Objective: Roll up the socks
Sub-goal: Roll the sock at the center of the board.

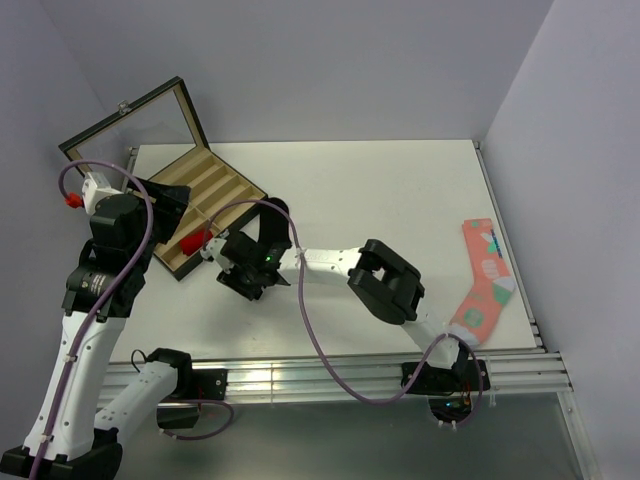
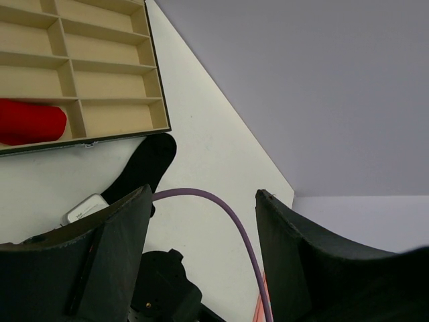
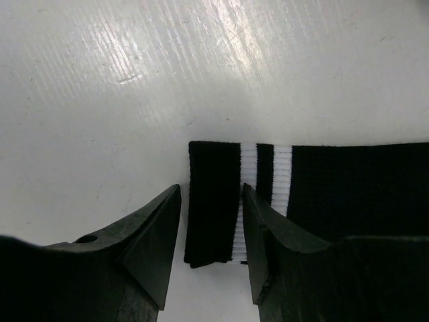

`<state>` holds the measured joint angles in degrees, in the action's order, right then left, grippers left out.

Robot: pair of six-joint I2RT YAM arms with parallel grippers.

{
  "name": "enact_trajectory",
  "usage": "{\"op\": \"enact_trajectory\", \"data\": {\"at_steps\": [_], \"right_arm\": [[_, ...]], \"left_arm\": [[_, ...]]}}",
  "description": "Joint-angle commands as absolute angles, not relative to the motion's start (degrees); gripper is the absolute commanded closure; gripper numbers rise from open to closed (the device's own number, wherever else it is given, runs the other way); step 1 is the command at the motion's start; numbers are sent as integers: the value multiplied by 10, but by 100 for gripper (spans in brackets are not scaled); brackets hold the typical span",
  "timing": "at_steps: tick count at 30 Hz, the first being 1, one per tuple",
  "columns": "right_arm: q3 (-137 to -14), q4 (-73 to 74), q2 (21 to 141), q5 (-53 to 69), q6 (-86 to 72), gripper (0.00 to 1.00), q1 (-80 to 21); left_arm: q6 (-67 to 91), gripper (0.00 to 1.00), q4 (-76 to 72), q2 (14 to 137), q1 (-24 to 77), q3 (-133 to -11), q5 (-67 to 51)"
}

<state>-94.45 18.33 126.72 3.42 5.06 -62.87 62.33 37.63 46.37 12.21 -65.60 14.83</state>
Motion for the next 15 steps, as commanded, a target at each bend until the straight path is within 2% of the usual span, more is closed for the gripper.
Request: {"op": "enact_trajectory", "data": {"at_steps": [1, 9, 15], "right_arm": [[-948, 162, 1267, 24, 41, 51, -632], [-902, 154, 1259, 9, 28, 51, -635], [-817, 140, 1225, 2, 29, 57, -635]], "left_arm": [[607, 31, 371, 458, 123, -667, 146], [607, 31, 379, 461, 123, -659, 145], [605, 31, 377, 455, 124, -623, 135]]}}
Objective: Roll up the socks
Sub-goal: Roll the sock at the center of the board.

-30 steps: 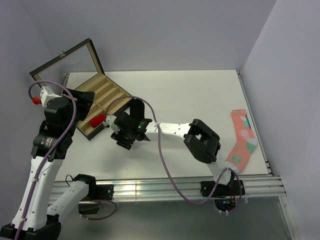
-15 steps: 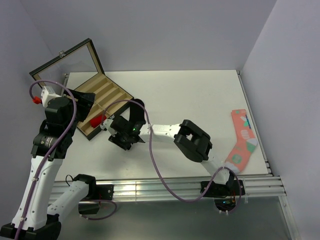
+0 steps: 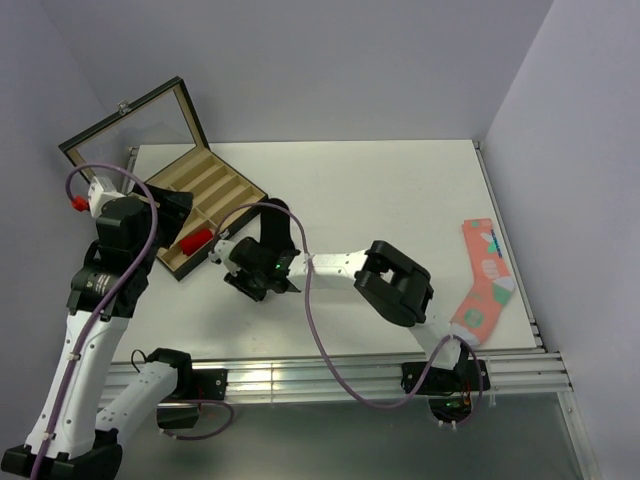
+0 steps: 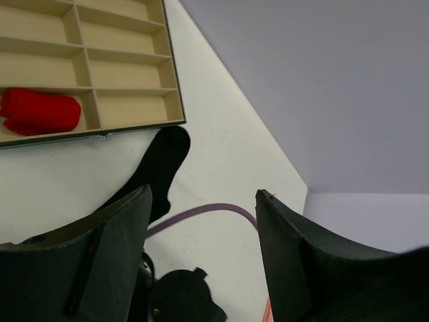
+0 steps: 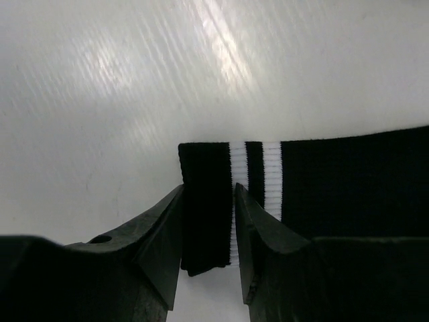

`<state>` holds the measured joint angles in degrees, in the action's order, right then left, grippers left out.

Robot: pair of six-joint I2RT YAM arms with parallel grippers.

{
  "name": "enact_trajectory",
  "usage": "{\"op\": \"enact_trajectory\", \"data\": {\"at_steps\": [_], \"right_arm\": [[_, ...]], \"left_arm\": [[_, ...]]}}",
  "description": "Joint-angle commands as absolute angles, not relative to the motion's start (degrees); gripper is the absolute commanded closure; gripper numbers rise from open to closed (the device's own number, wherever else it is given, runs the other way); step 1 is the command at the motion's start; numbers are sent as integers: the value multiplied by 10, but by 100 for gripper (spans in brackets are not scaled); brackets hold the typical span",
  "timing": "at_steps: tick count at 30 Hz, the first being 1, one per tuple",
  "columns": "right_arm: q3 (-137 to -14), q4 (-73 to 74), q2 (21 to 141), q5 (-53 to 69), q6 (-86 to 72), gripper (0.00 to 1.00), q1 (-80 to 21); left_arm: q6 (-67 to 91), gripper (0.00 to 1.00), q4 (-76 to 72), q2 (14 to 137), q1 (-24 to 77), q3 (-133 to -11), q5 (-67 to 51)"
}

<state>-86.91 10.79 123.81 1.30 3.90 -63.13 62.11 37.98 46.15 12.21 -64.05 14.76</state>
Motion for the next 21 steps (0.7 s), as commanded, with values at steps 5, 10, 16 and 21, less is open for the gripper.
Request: {"op": "enact_trajectory", "data": {"at_steps": [5, 10, 16, 21], "right_arm": [[-757, 140, 1173, 23, 32, 62, -630], [-738, 175, 1141, 61, 42, 66, -630], [-702, 187, 1131, 122, 65, 67, -632], [-690, 203, 1124, 173, 74, 67, -634]], "left_arm": [[600, 32, 345, 447, 123, -542, 109], [588, 32, 287, 419, 124, -438, 77], [577, 35, 198, 374, 126, -309, 58], [607, 39, 106, 363, 149, -200, 59]]}}
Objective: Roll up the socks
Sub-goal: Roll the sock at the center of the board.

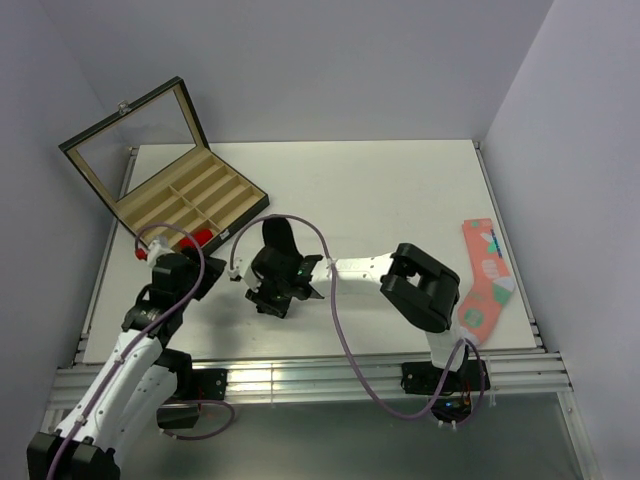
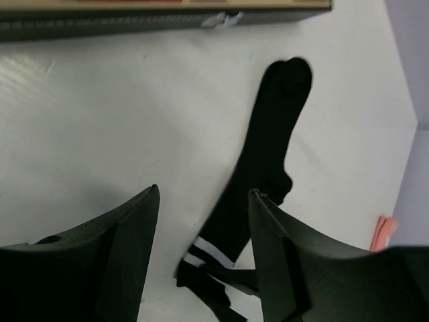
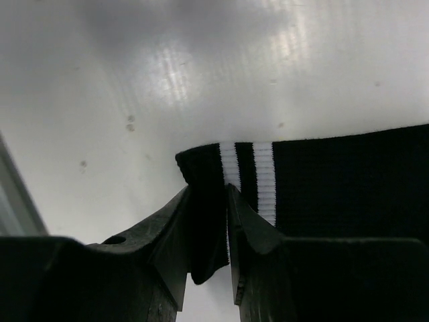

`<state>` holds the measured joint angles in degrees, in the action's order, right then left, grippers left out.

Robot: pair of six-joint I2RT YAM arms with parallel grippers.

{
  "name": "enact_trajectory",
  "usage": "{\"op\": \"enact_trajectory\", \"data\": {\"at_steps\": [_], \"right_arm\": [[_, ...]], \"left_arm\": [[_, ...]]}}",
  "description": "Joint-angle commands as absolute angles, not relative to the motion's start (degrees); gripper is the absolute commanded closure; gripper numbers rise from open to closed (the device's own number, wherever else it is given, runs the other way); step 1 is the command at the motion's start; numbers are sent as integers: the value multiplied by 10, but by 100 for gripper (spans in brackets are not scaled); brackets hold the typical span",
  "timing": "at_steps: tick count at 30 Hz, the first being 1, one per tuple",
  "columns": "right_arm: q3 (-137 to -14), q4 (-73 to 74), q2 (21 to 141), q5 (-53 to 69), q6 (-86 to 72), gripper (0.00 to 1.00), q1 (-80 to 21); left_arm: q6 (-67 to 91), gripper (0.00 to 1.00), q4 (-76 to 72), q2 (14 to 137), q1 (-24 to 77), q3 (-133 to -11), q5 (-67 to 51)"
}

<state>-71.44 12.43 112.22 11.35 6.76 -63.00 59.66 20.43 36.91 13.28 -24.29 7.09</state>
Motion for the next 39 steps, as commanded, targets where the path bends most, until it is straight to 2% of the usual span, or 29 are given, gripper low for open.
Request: {"op": "enact_trajectory", "data": {"at_steps": [1, 4, 8, 16, 24, 29, 39], "right_arm": [[-690, 208, 1122, 193, 75, 68, -634], [-685, 224, 1111, 226, 82, 68, -633], [-664, 224, 1091, 197, 116, 66, -634], [-628, 206, 1012, 142, 164, 51, -628], [-571, 189, 926, 128, 229, 50, -627], [-543, 181, 914, 128, 248, 50, -628], [-495, 123, 904, 120, 265, 50, -640]], "left_arm": [[611, 39, 91, 360, 155, -186, 61], [620, 39, 48, 360, 178, -150, 79], [615, 42, -35, 392, 189, -123, 55], [618, 42, -93, 442, 238, -104, 69], [615, 41, -127, 489, 243, -108, 60], [623, 41, -138, 501, 242, -109, 43], [635, 38, -87, 413, 230, -90, 48]]}}
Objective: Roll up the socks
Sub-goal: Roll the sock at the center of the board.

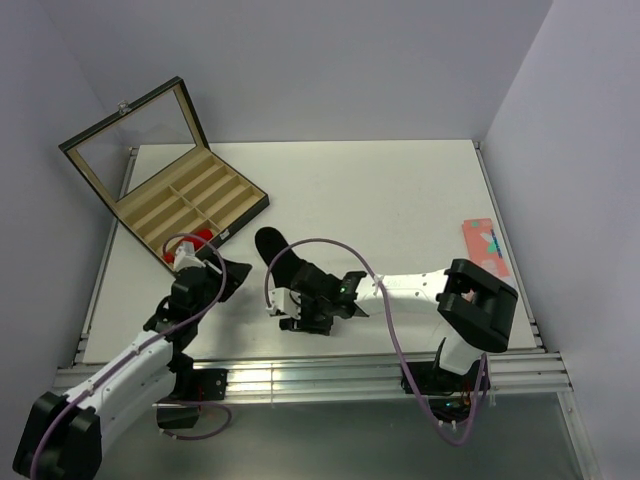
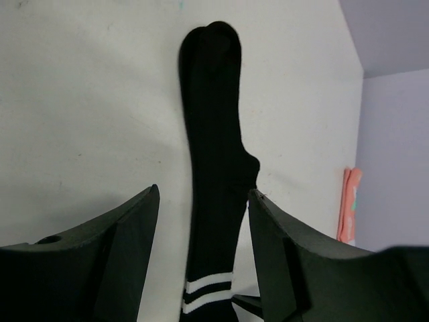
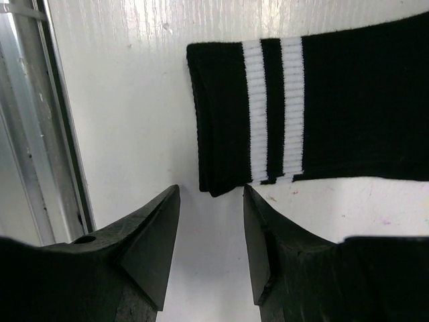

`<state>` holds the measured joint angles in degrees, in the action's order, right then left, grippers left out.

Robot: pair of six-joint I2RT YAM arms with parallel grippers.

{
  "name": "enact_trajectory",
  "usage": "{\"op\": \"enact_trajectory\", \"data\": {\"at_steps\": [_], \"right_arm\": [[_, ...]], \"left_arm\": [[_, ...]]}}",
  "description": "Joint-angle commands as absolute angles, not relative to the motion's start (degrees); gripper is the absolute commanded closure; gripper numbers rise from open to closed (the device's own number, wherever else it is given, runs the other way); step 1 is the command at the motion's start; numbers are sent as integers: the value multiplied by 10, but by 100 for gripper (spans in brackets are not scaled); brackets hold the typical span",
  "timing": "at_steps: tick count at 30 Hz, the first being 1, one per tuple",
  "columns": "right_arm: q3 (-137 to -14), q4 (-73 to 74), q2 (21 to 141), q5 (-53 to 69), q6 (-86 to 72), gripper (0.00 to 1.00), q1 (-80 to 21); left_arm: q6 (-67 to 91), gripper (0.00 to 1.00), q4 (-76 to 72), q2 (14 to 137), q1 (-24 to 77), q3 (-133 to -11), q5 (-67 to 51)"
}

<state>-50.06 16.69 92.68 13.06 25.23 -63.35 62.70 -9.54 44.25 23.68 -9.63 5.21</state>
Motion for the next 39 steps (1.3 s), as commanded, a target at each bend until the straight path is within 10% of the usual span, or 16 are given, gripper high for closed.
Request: {"op": "enact_trajectory", "data": {"at_steps": [1, 39], "right_arm": [[-489, 119, 904, 118, 266, 50, -640], [-430, 12, 899, 62, 321, 51, -691]], "left_arm": [[635, 38, -83, 396, 229, -87, 46], [627, 36, -42, 303, 200, -72, 20]]}}
